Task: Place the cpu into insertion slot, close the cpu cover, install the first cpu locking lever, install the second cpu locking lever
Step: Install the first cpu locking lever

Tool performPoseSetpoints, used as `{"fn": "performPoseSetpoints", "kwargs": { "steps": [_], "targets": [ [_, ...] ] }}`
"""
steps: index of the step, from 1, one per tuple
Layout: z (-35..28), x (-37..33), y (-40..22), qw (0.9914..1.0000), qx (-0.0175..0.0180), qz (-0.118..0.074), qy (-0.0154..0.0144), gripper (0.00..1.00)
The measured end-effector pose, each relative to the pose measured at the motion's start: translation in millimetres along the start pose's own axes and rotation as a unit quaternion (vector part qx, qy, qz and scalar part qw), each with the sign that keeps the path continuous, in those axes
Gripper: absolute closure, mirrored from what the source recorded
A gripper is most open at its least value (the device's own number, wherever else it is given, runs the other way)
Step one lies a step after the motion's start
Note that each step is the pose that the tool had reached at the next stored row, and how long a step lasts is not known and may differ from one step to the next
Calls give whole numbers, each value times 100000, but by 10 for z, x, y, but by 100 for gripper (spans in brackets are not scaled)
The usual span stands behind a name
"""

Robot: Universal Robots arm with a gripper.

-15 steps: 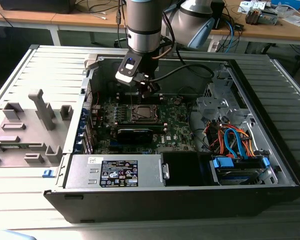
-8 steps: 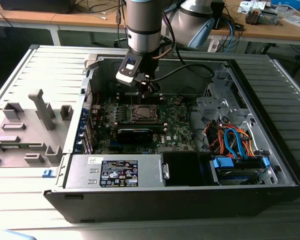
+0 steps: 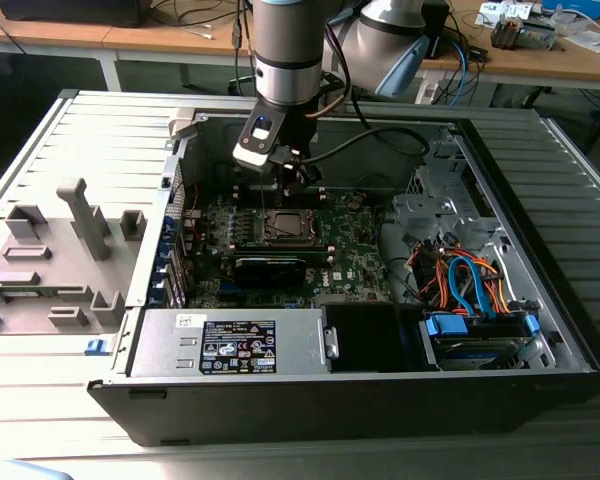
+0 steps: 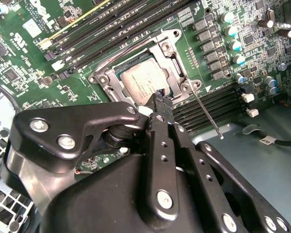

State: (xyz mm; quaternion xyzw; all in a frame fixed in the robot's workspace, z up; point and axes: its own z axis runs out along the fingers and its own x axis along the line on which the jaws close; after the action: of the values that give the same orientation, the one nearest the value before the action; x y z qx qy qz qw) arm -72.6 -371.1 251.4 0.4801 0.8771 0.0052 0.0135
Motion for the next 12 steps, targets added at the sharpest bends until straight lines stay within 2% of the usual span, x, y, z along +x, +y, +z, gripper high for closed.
{"fn": "performPoseSetpoints", "kwargs": {
  "steps": [12],
  "targets": [
    [0,0,0,99995,-18,-996,25,89]
  ]
}}
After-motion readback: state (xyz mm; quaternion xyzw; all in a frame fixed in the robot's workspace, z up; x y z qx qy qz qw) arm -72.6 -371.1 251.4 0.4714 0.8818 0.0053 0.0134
